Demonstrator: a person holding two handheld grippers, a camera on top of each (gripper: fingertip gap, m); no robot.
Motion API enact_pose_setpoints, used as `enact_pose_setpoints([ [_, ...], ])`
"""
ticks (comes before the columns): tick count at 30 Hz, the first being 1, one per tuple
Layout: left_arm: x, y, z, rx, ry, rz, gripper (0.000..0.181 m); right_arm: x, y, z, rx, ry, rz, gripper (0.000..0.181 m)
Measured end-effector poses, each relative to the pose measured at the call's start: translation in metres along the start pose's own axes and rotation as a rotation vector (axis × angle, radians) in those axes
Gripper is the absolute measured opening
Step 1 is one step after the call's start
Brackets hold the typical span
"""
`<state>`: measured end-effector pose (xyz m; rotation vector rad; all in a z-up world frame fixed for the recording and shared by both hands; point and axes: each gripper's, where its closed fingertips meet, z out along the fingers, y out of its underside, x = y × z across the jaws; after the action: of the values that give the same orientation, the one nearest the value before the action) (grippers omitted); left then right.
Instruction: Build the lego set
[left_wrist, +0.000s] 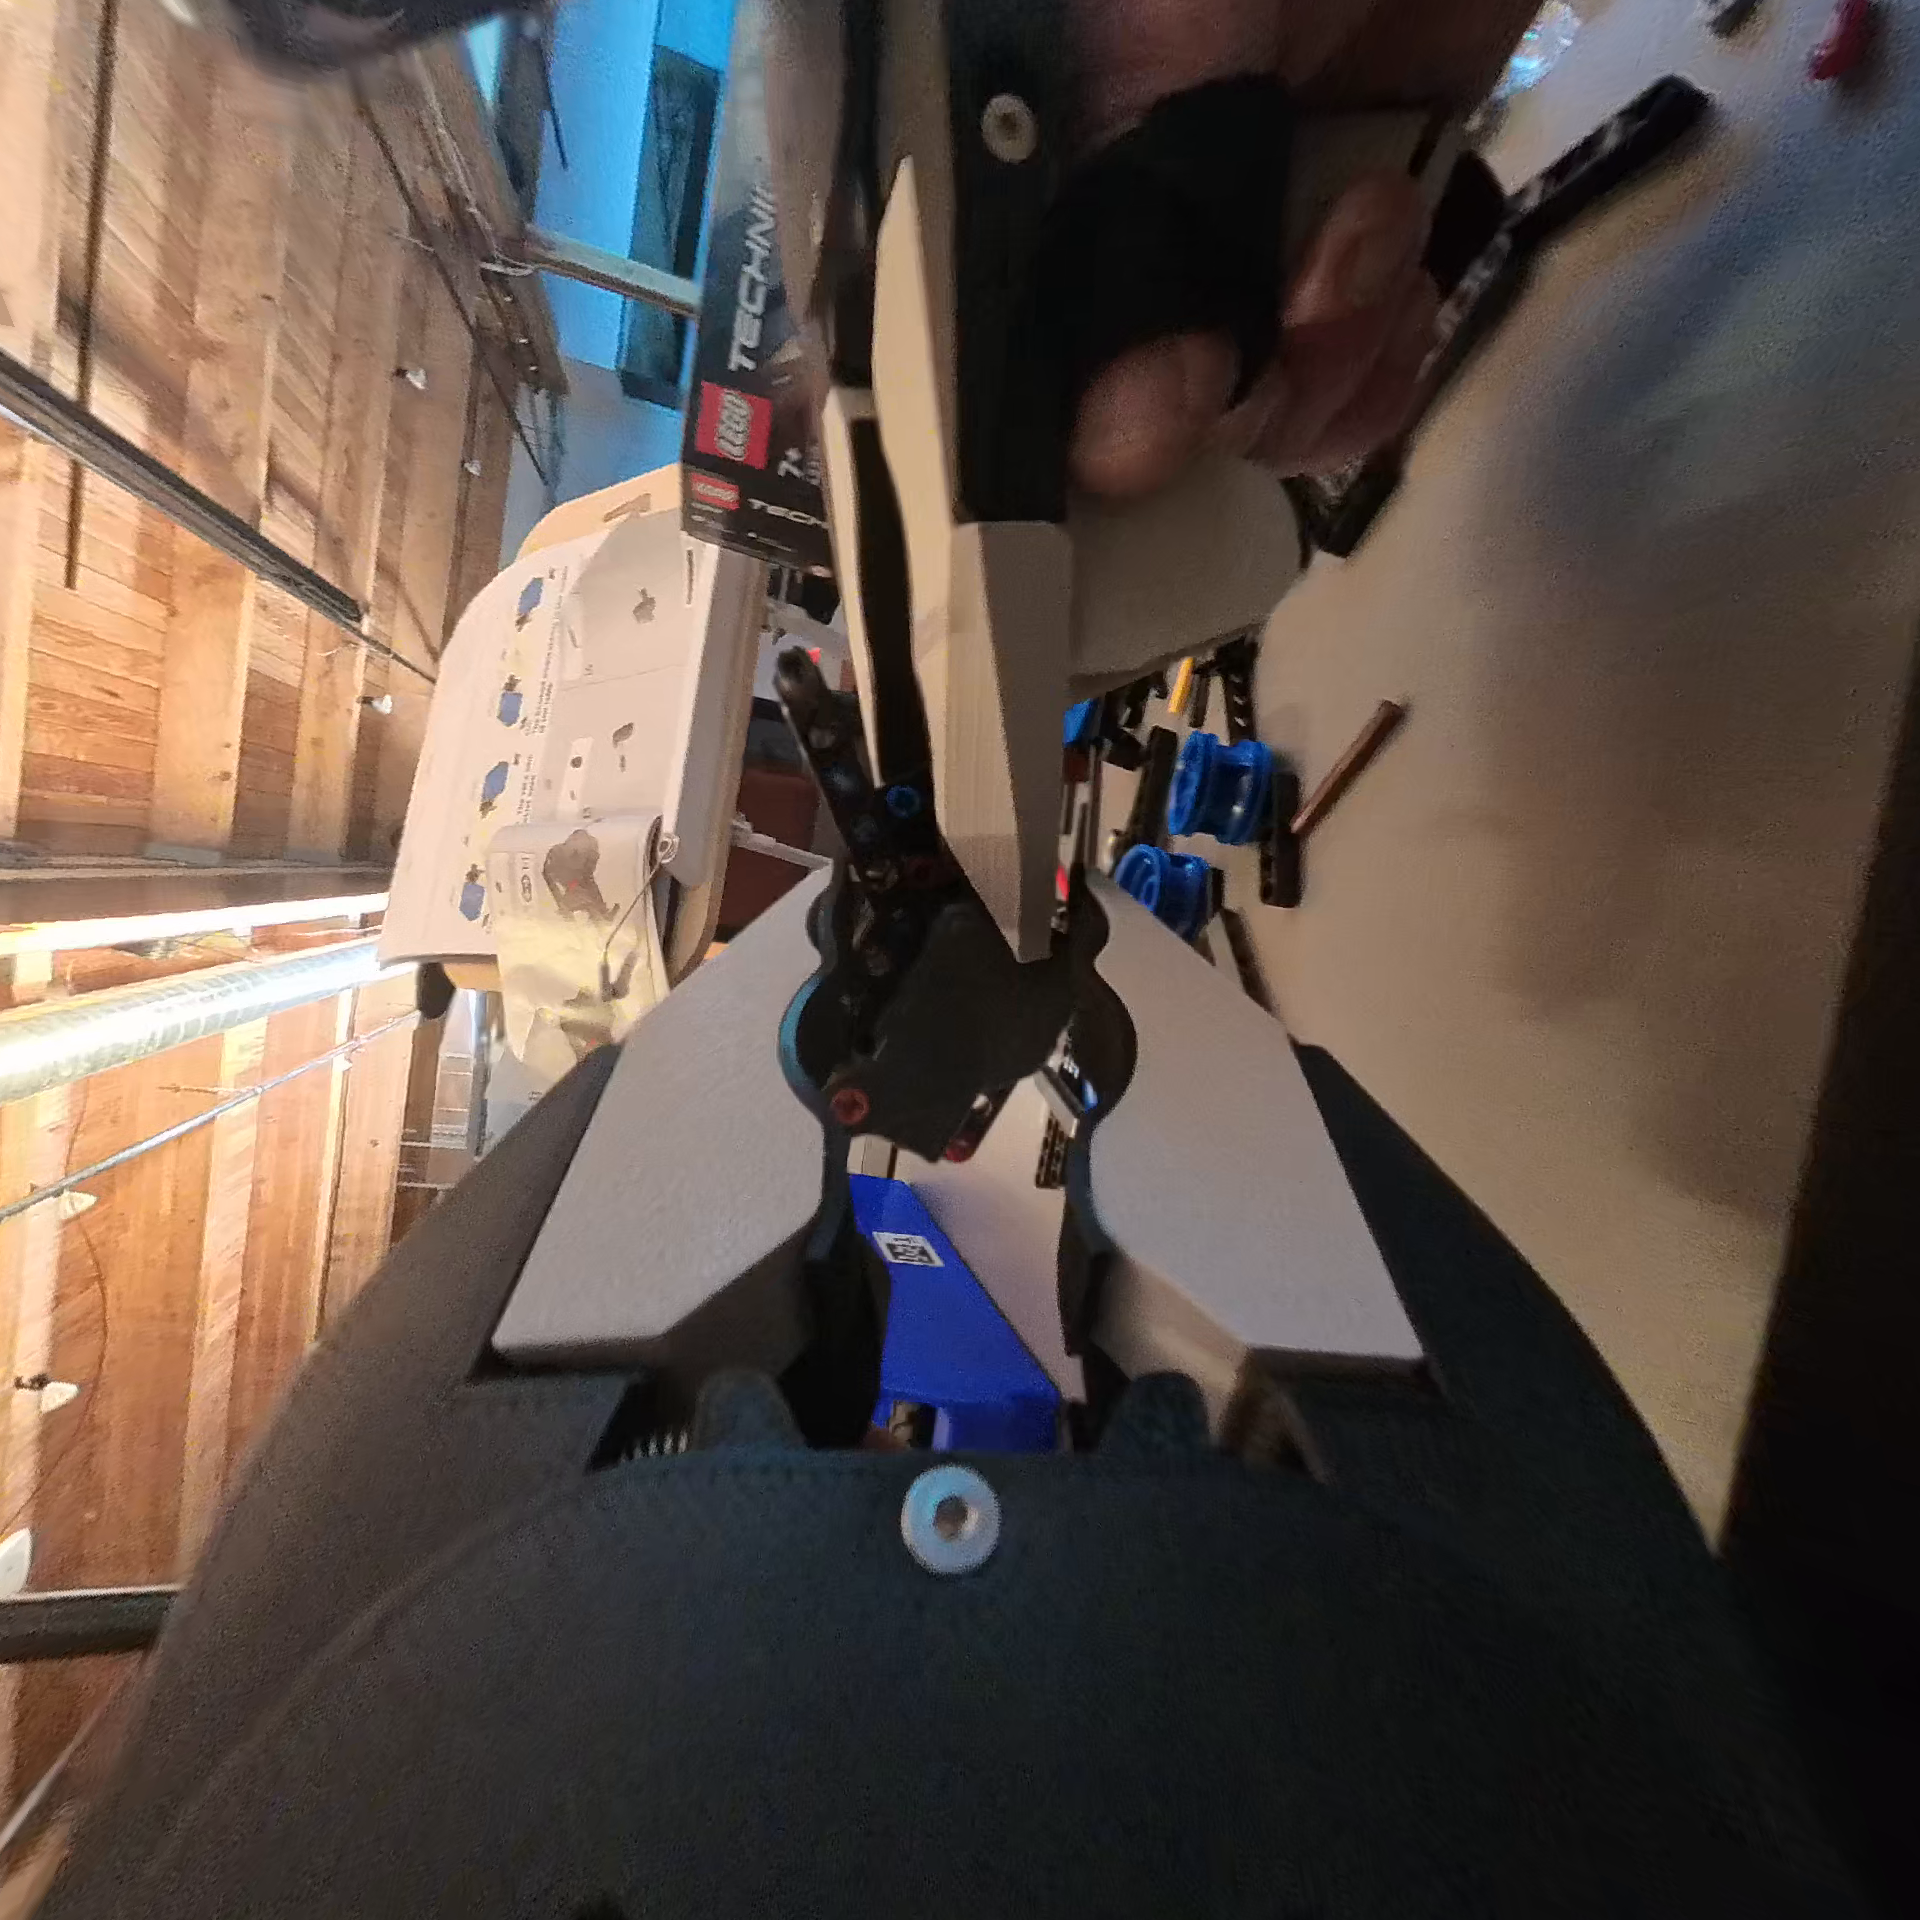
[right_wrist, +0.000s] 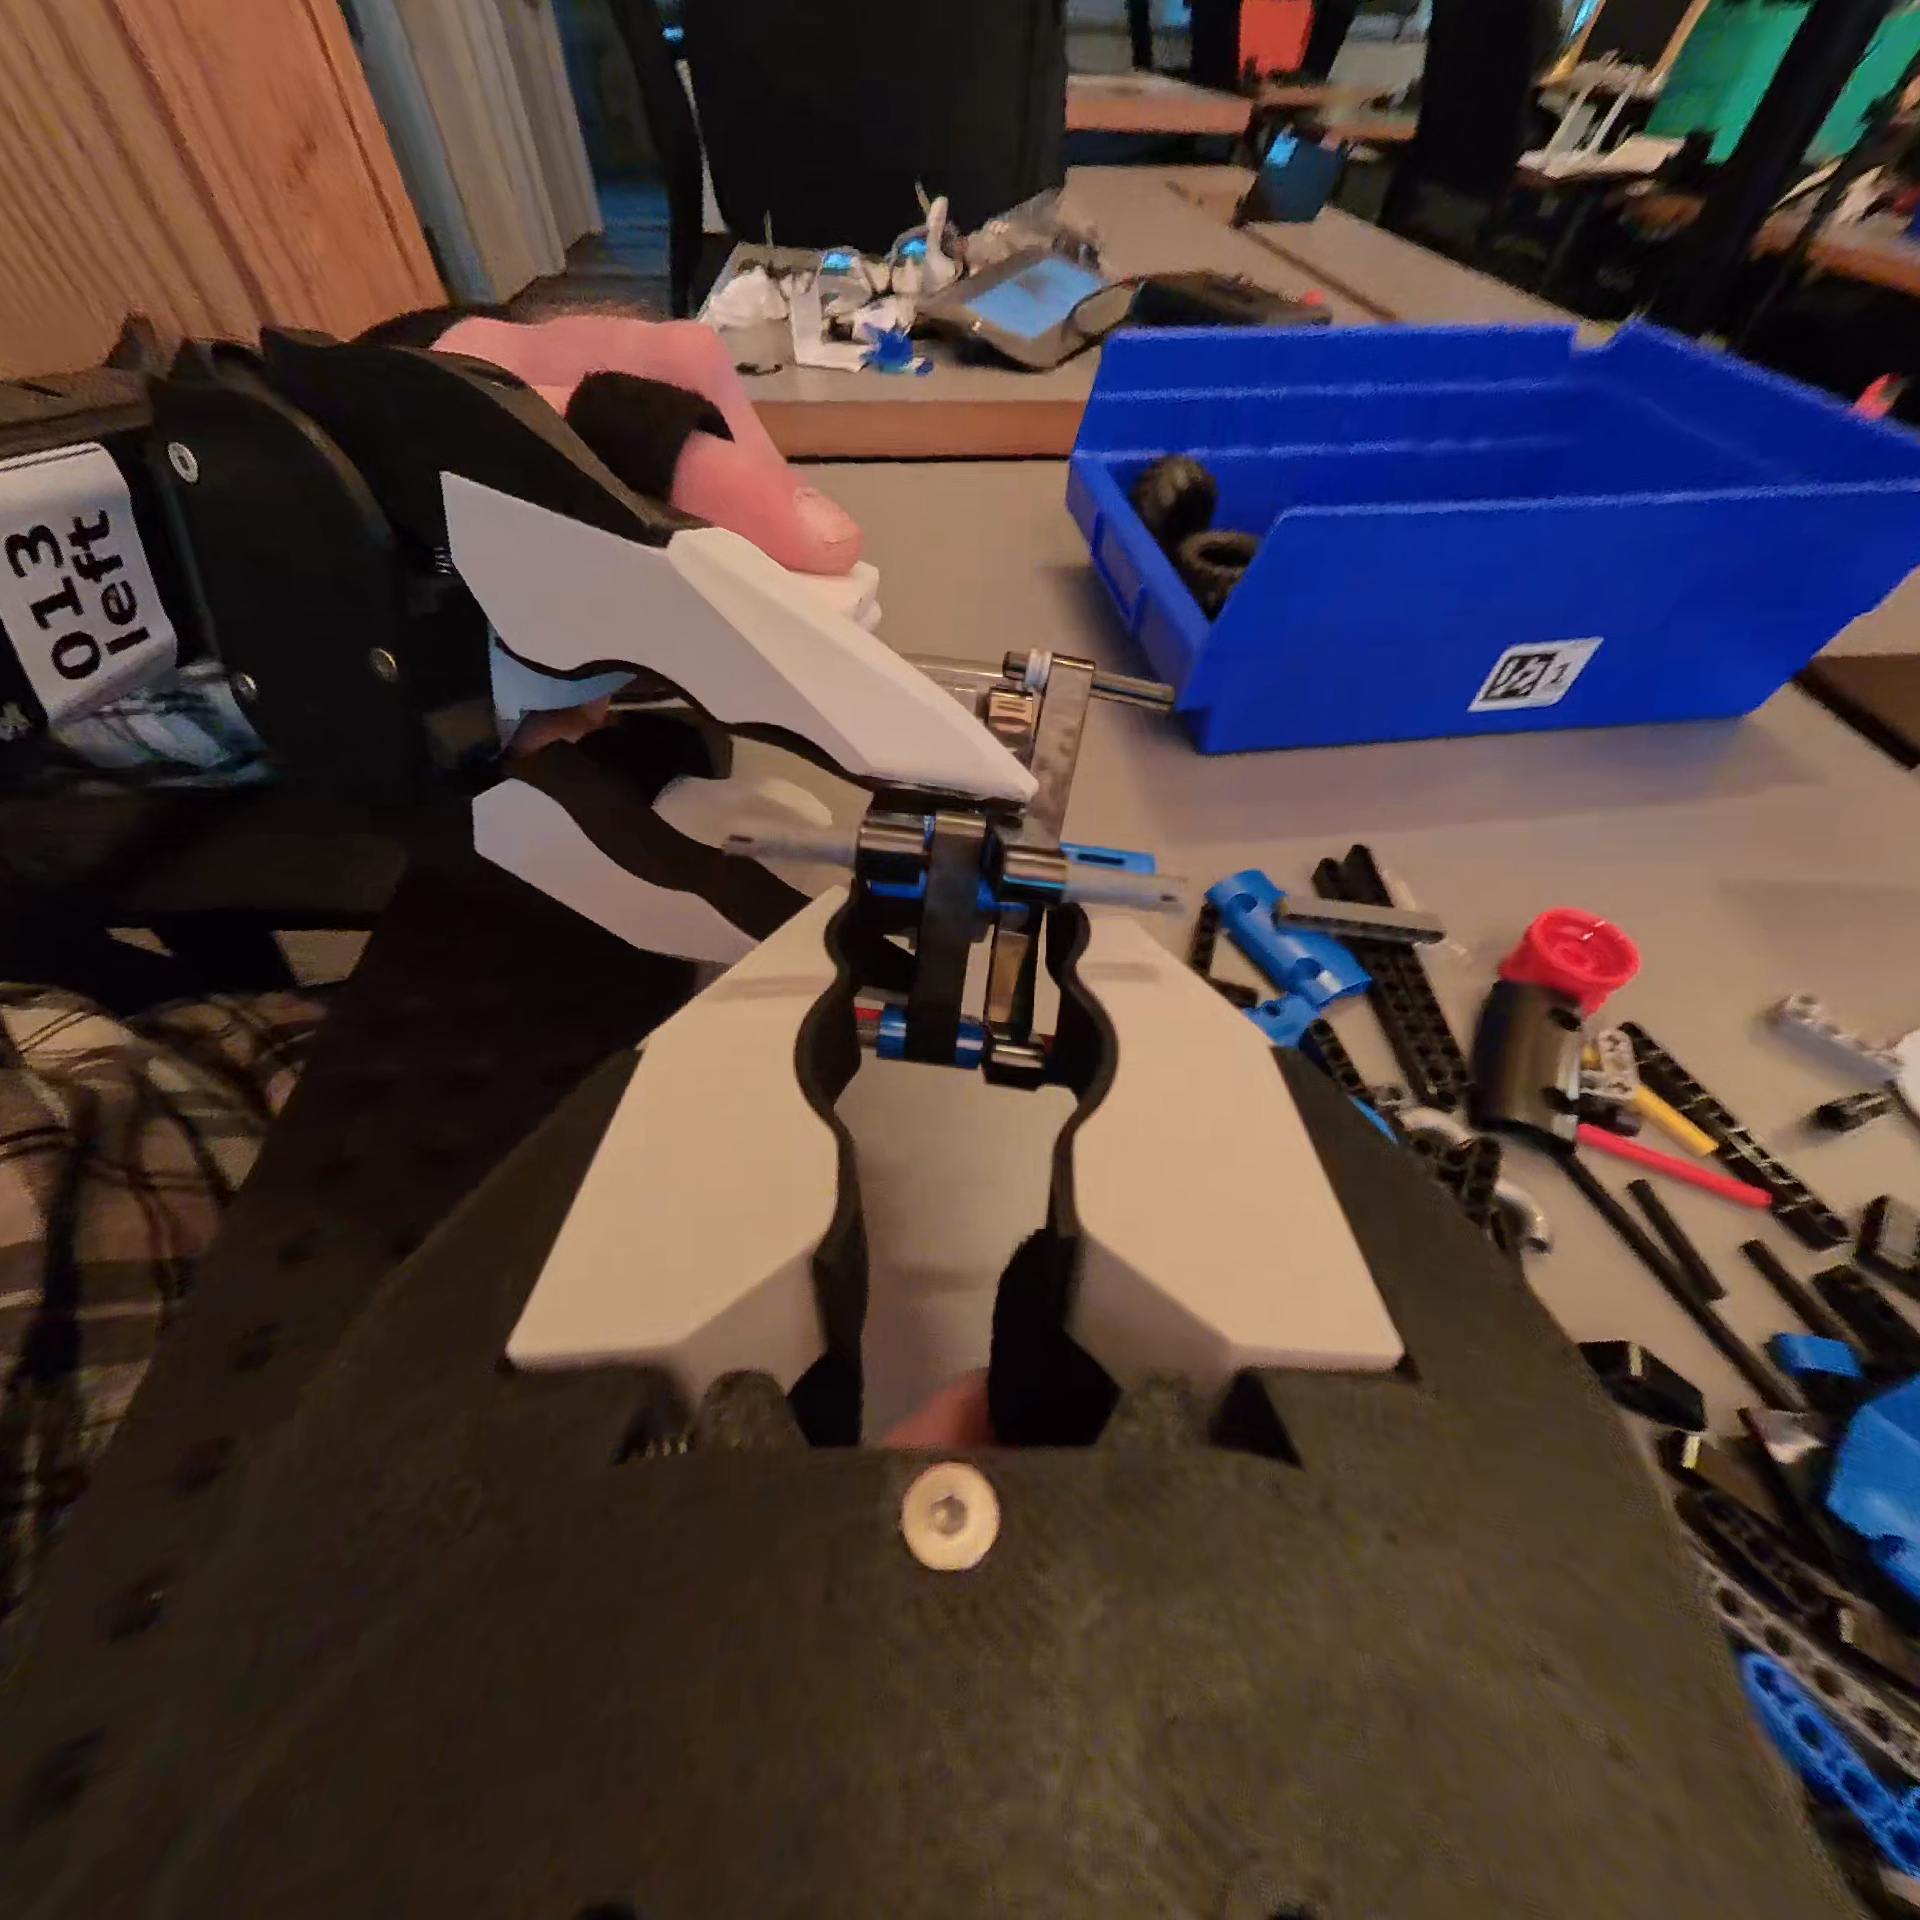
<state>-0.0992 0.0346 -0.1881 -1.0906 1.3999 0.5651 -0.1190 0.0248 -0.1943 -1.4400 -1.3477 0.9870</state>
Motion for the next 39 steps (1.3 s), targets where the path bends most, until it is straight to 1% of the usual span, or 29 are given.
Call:
enact_pose_setpoints([
  [3, -0.014, 0.003, -0.002, -0.009, -0.038, -0.065, 0.049, 0.011, -0.007, -0.005, 0.044, 0.062, -0.011, 0.031],
  [5, -0.023, 0.007, -0.006, 0.007, -0.055, -0.186, 0.051, 0.018, -0.013, -0.010, 0.079, 0.097, -0.006, 0.032],
  [6, -0.028, 0.012, -0.008, 0.005, -0.057, -0.277, 0.058, 0.021, -0.016, -0.012, 0.094, 0.109, -0.007, 0.031],
  [8, -0.034, 0.016, -0.010, 0.044, -0.032, -0.512, 0.060, 0.022, -0.021, -0.014, 0.117, 0.138, -0.047, 0.032],
  [9, -0.037, 0.015, -0.010, 0.077, -0.008, -0.654, 0.062, 0.023, -0.023, -0.015, 0.124, 0.166, -0.083, 0.032],
  [11, -0.046, 0.018, -0.011, 0.129, 0.022, -0.878, 0.064, 0.024, -0.026, -0.015, 0.125, 0.224, -0.174, 0.032],
  [13, -0.051, 0.019, -0.008, 0.184, 0.085, -1.095, 0.067, 0.023, -0.031, -0.016, 0.133, 0.279, -0.277, 0.031],
  [16, -0.048, 0.010, -0.003, 0.294, 0.239, -1.388, 0.070, 0.022, -0.036, -0.018, 0.136, 0.338, -0.386, 0.032],
  [18, -0.047, -0.003, -0.005, 0.406, 0.377, -1.571, 0.071, 0.021, -0.036, -0.017, 0.116, 0.379, -0.478, 0.032],
  [19, -0.049, -0.007, -0.005, 0.463, 0.433, -1.663, 0.077, 0.019, -0.036, -0.017, 0.111, 0.394, -0.519, 0.032],
  [20, -0.051, -0.009, -0.006, 0.509, 0.466, -1.728, 0.072, 0.017, -0.038, -0.017, 0.116, 0.402, -0.554, 0.032],
  [22, -0.050, -0.007, -0.005, 0.523, 0.490, -1.767, 0.048, 0.012, -0.043, -0.018, 0.132, 0.418, -0.610, 0.032],
  [23, -0.048, -0.009, -0.004, 0.524, 0.501, -1.760, 0.046, 0.012, -0.044, -0.018, 0.126, 0.438, -0.643, 0.032],
  [25, -0.048, -0.010, -0.005, 0.530, 0.486, -1.740, 0.045, 0.013, -0.045, -0.018, 0.122, 0.461, -0.674, 0.032],
  [28, -0.048, -0.007, -0.005, 0.504, 0.435, -1.669, 0.043, 0.012, -0.044, -0.019, 0.122, 0.436, -0.642, 0.031],
  [30, -0.053, -0.003, -0.008, 0.533, 0.411, -1.655, 0.043, 0.013, -0.047, -0.024, 0.141, 0.419, -0.612, 0.041],
  [34, -0.056, -0.006, -0.017, 0.613, 0.424, -1.569, 0.044, 0.015, -0.047, -0.032, 0.167, 0.325, -0.481, 0.051],
  [35, -0.056, -0.008, -0.018, 0.628, 0.431, -1.545, 0.044, 0.013, -0.046, -0.033, 0.170, 0.288, -0.443, 0.051],
  [39, -0.055, -0.011, -0.019, 0.642, 0.452, -1.484, 0.043, 0.009, -0.042, -0.035, 0.156, 0.216, -0.409, 0.048],
])
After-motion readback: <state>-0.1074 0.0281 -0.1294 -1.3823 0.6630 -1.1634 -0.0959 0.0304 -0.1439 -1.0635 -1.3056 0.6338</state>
